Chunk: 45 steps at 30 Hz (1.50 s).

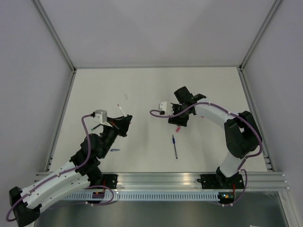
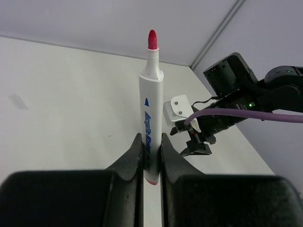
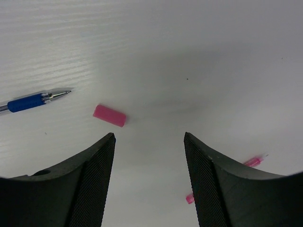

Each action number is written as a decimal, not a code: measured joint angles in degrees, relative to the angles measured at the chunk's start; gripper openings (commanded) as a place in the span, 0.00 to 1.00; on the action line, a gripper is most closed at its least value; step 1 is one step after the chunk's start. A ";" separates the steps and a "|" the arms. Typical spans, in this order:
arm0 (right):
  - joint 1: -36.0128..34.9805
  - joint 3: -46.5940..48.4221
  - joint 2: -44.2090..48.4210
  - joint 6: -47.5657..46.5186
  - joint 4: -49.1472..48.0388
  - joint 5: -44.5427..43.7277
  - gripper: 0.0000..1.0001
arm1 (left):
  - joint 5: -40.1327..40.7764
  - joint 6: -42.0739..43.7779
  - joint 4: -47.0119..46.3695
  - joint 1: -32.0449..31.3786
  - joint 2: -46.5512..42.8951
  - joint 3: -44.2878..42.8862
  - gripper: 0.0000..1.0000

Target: Insert the pens into the pen caps

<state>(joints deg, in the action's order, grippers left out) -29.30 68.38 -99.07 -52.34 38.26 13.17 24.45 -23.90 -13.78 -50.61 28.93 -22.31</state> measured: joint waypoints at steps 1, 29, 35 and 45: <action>0.00 -0.11 -0.07 -0.90 -0.20 0.02 0.67 | 0.31 0.00 0.02 0.02 -0.17 0.09 0.02; -2.71 -7.06 -2.14 -4.90 -5.27 1.84 0.51 | 2.43 -0.04 0.48 0.00 -0.87 0.20 0.02; -2.73 -6.23 -3.15 -3.26 -6.21 1.75 0.30 | 2.49 -0.04 0.85 0.00 -1.40 0.20 0.02; -1.53 -4.04 -4.92 0.79 -7.54 0.79 0.40 | 2.51 -0.04 1.27 0.00 -1.51 0.20 0.02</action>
<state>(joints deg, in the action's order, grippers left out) -30.83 64.34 -103.98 -51.55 30.72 13.96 26.96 -23.94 -12.51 -50.61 27.42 -22.11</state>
